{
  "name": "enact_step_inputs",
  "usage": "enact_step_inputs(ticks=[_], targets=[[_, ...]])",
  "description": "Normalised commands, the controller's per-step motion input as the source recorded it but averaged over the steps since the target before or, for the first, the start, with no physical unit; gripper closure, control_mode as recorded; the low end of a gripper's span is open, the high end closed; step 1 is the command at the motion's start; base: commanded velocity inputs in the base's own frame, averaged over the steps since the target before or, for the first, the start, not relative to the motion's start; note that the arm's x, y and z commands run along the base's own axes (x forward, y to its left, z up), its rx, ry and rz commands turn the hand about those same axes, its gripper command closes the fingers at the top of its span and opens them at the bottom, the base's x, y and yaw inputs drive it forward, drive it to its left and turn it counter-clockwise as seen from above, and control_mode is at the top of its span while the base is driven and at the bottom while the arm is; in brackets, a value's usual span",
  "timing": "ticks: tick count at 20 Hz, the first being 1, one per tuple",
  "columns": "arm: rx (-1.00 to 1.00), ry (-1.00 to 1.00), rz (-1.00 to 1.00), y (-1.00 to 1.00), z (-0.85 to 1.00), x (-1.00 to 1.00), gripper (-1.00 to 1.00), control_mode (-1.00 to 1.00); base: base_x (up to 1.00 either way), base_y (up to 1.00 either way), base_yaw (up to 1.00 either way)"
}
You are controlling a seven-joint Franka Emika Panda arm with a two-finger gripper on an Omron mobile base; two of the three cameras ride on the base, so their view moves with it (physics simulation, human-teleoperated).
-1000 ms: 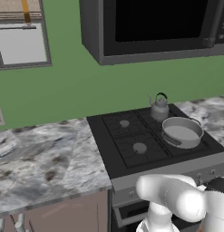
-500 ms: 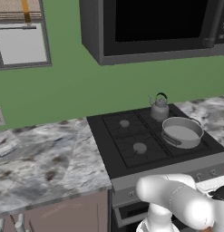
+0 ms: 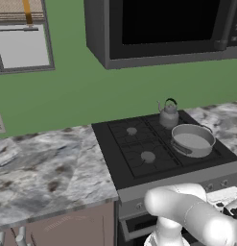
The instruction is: Pick the kettle from the cabinet and place it on a stove burner. Then pick the pot from the counter and place it on another stove burner. Finally, turn both burners on.
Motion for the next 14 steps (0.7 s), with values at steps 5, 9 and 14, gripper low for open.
enact_step_inputs(ticks=[5, 9, 14], targets=[[0.00, 0.00, 0.00, -0.05, -0.20, 0.12, -1.00, -1.00, 0.00, 0.00, 0.00], [0.00, 0.00, 0.00, -0.11, -0.24, 0.09, -1.00, -1.00, 0.00, 0.00, 0.00], [0.00, 0.00, 0.00, -0.10, -0.22, 0.09, -1.00, -1.00, 0.00, 0.00, 0.00]])
